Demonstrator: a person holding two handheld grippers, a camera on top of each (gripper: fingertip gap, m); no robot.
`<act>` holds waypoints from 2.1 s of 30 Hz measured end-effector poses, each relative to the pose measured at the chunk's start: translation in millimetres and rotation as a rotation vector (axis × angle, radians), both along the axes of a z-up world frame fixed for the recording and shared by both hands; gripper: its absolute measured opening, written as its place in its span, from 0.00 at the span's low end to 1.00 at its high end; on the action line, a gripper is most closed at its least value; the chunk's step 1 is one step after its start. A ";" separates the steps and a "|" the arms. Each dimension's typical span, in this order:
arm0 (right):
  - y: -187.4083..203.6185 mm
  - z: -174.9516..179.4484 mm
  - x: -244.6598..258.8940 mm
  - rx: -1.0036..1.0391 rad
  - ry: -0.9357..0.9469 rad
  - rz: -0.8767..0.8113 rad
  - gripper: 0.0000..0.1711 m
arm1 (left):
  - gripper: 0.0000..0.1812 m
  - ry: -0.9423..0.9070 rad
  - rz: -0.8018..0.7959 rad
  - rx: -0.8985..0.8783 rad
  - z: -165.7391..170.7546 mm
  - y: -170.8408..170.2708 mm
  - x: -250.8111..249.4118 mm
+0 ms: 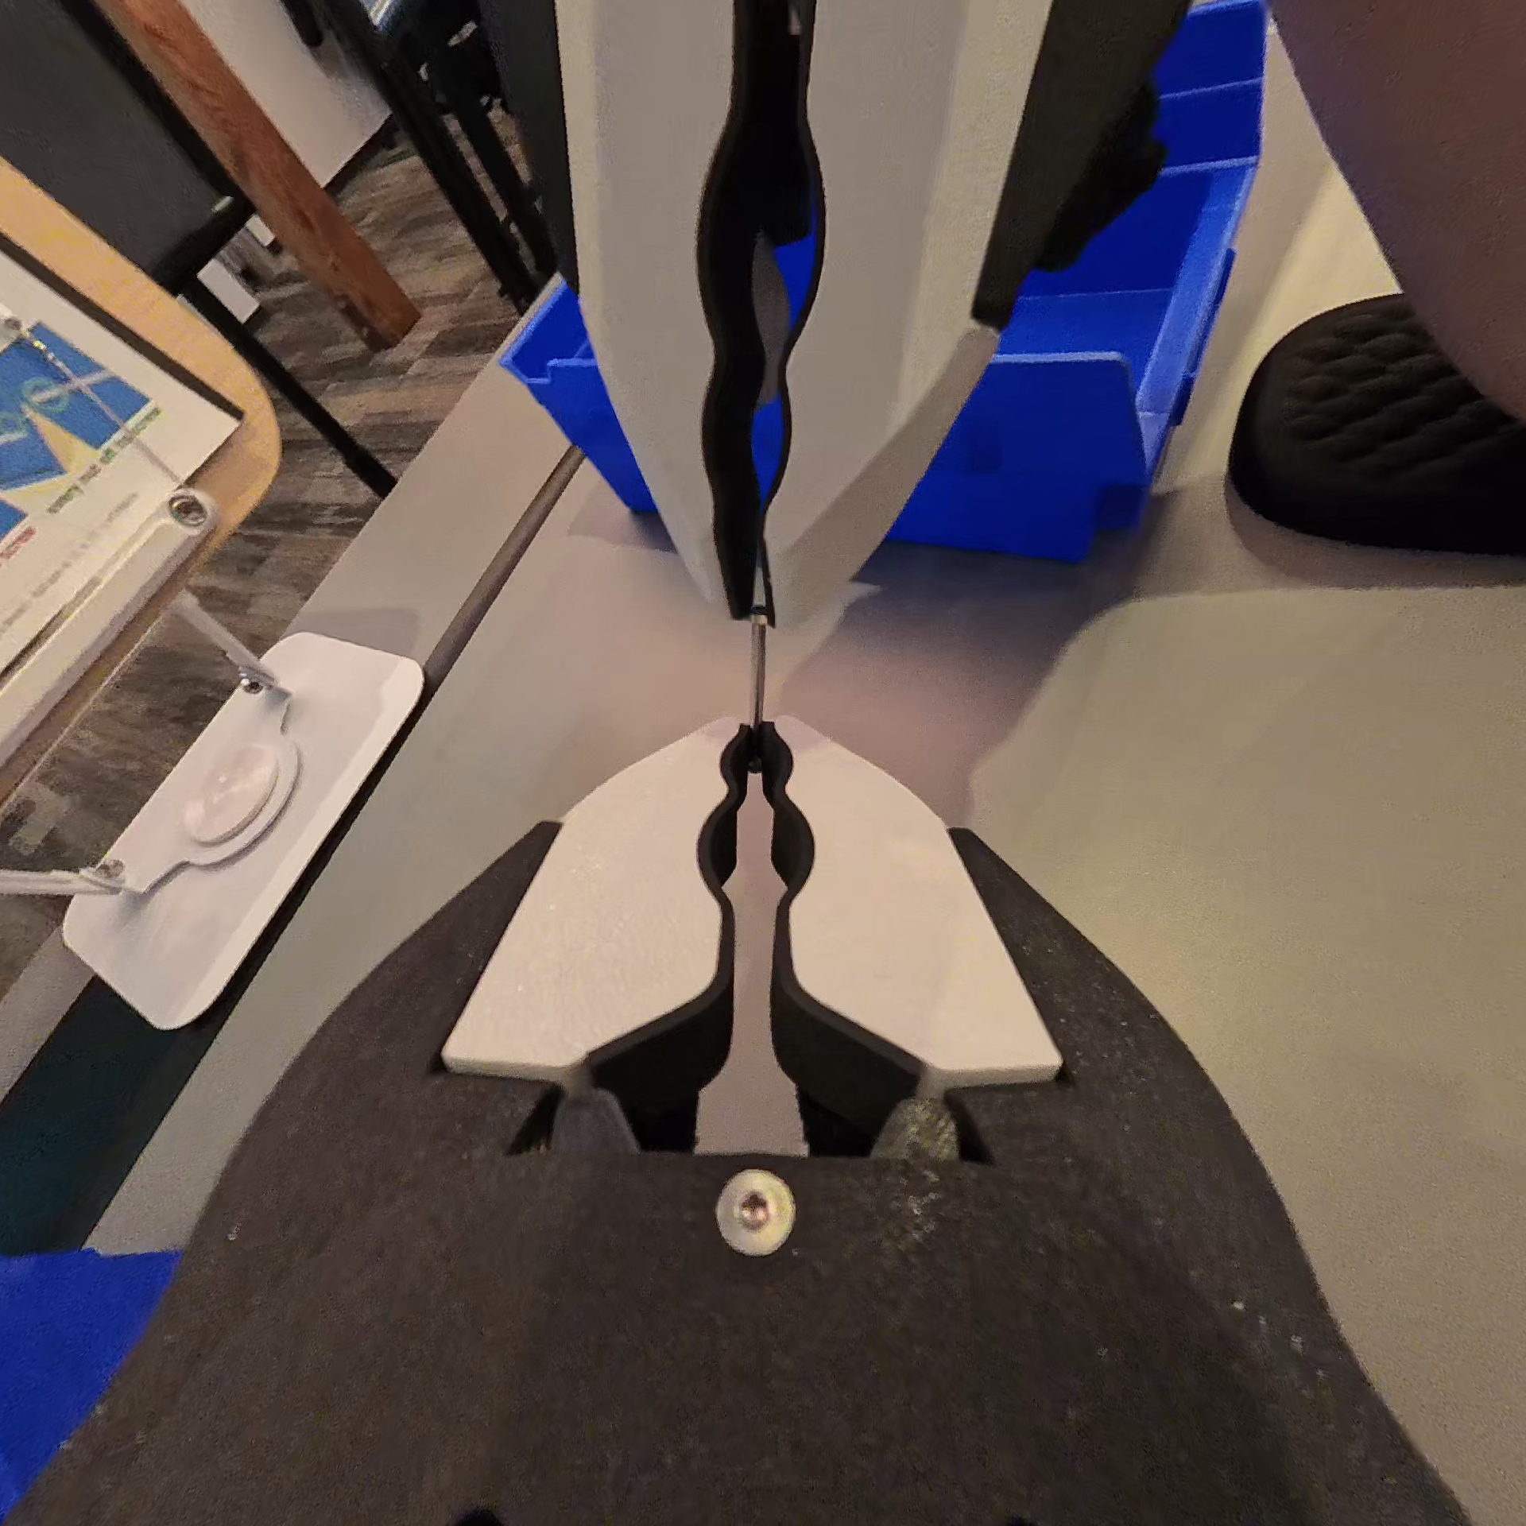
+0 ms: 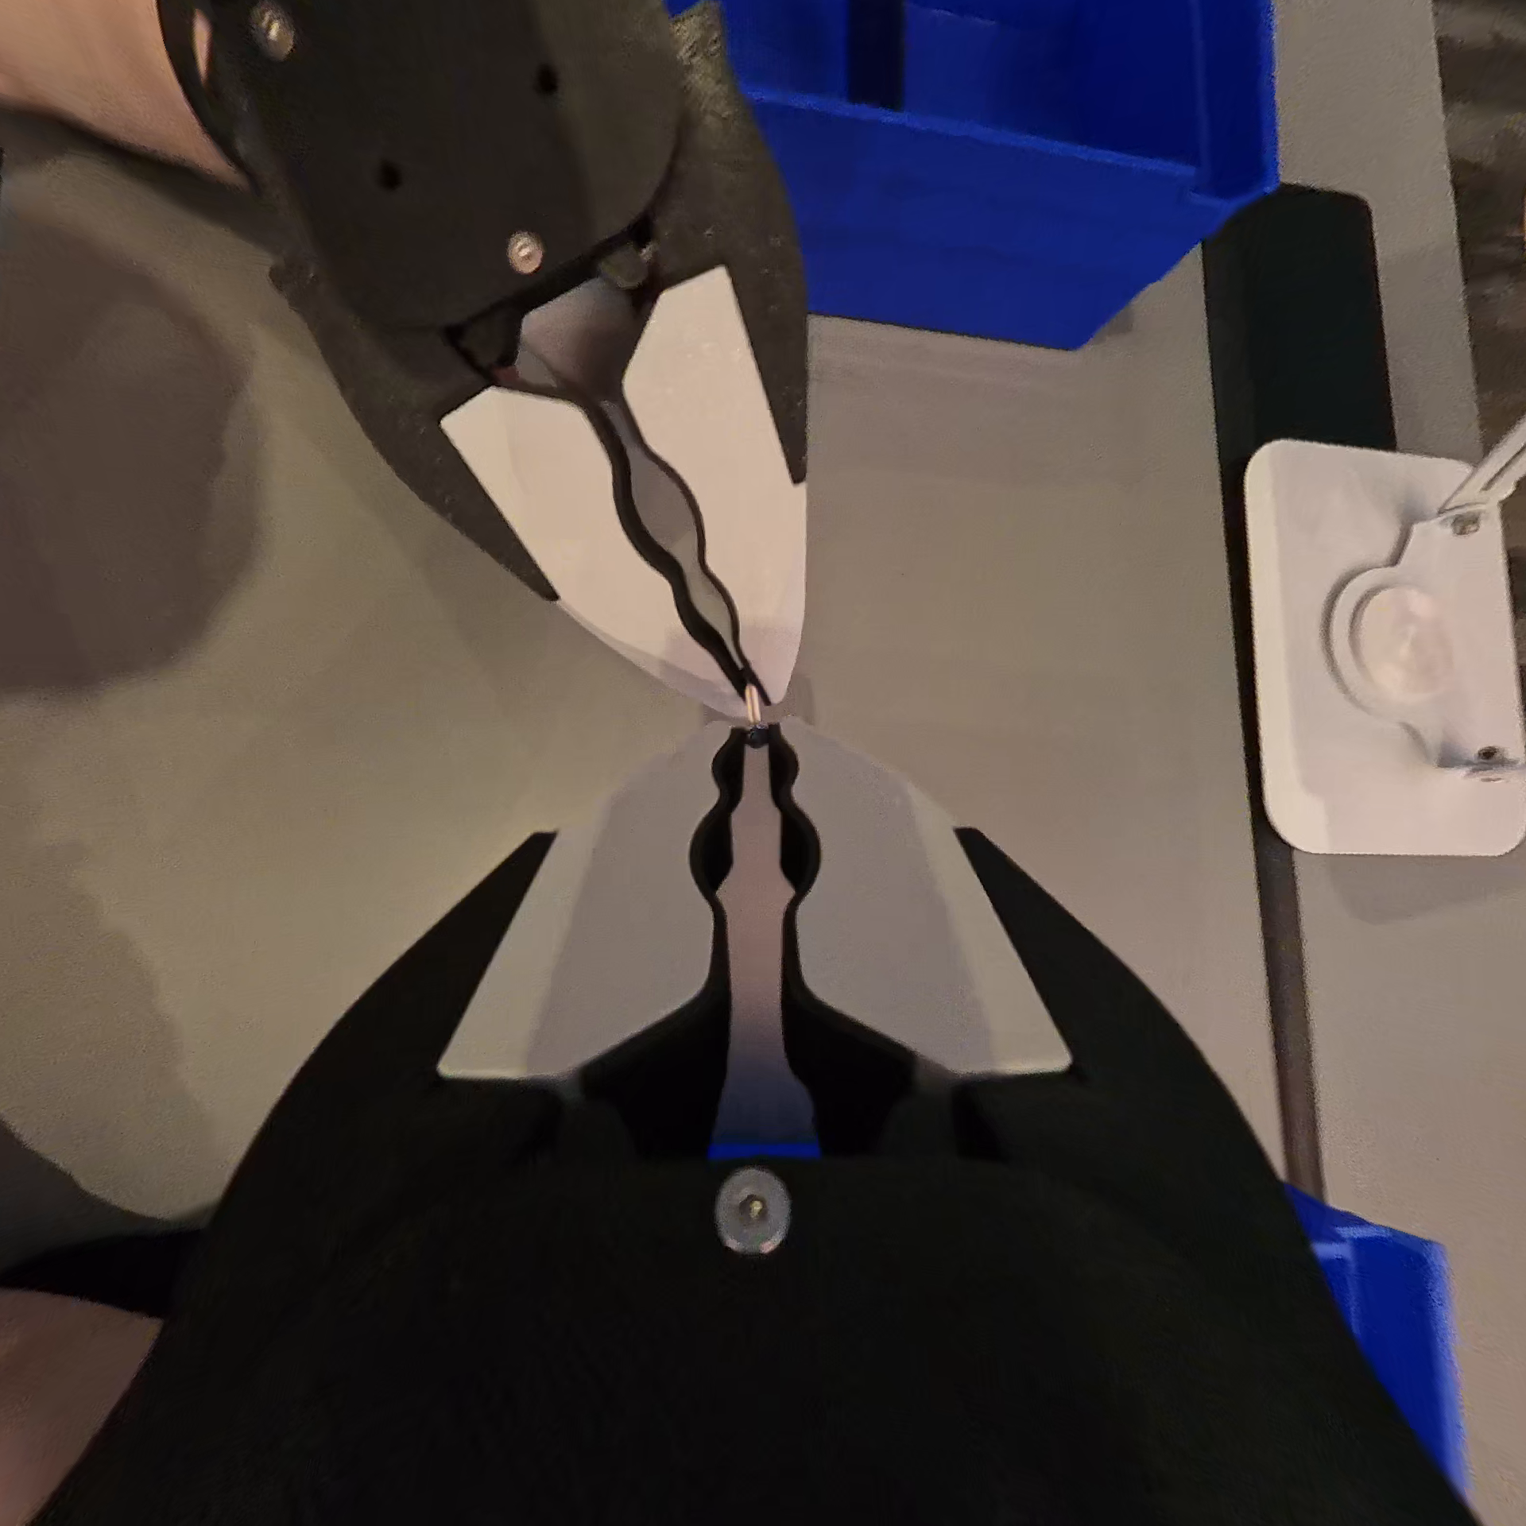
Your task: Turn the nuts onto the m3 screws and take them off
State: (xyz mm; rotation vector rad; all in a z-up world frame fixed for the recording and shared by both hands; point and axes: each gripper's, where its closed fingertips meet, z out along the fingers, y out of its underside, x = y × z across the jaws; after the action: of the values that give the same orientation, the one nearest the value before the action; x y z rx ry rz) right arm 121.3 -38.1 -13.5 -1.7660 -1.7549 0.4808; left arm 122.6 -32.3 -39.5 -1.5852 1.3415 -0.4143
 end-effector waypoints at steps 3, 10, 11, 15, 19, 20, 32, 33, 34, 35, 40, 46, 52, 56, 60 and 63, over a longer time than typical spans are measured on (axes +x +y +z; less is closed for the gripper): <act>4.6 1.9 -7.2 -0.071 0.043 -0.064 0.04 | 0.01 -0.013 0.025 -0.012 2.5 4.2 -3.9; 11.9 8.0 -11.7 -0.152 0.107 -0.152 0.03 | 0.01 -0.041 0.054 -0.004 10.0 9.4 -8.9; 12.8 8.4 -12.2 -0.158 0.111 -0.165 0.04 | 0.01 -0.042 0.059 -0.002 10.5 10.3 -9.7; 16.0 10.6 -15.0 -0.182 0.135 -0.212 0.04 | 0.01 -0.049 0.078 0.002 12.7 13.1 -12.4; 18.2 13.7 -17.3 -0.240 0.173 -0.272 0.04 | 0.01 -0.061 0.090 0.004 15.9 14.8 -14.6; 18.1 14.6 -18.1 -0.257 0.184 -0.285 0.04 | 0.01 -0.065 0.093 0.007 16.5 15.2 -14.9; 24.8 18.1 -20.8 -0.156 0.182 -0.288 0.16 | 0.01 -0.116 0.103 0.003 25.8 18.5 -20.0; 25.0 23.1 -21.4 -0.137 0.205 -0.273 0.17 | 0.01 -0.132 0.101 -0.003 28.3 18.5 -20.6; 25.6 29.5 -22.0 -0.103 0.233 -0.247 0.20 | 0.01 -0.156 0.100 -0.006 31.7 18.7 -21.3; 24.9 36.7 -23.1 -0.057 0.265 -0.202 0.24 | 0.01 -0.185 0.099 -0.012 35.7 18.7 -22.1; 10.2 69.9 -28.4 0.090 0.473 0.028 0.26 | 0.01 -0.404 -0.025 -0.038 68.3 3.2 -19.6; -8.7 105.5 -36.6 0.037 0.736 0.143 0.21 | 0.01 -0.591 -0.147 -0.049 100.7 -15.5 -23.6; -19.5 105.0 -42.4 0.004 0.767 0.210 0.17 | 0.01 -0.639 -0.191 -0.072 108.0 -22.3 -24.2; -23.5 104.9 -45.2 0.005 0.779 0.237 0.16 | 0.01 -0.651 -0.207 -0.096 108.3 -24.0 -23.5; -30.2 110.0 -47.2 -0.005 0.820 0.272 0.18 | 0.01 -0.651 -0.219 -0.105 107.9 -25.8 -22.3; -34.0 113.6 -50.5 -0.016 0.855 0.287 0.22 | 0.01 -0.663 -0.256 -0.110 109.7 -31.5 -20.7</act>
State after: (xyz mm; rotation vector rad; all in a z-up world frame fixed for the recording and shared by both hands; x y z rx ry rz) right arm 70.7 -72.2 100.1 -1.0451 -1.3525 1.1646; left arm 102.0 -63.8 70.2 -1.1984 1.0062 -1.0803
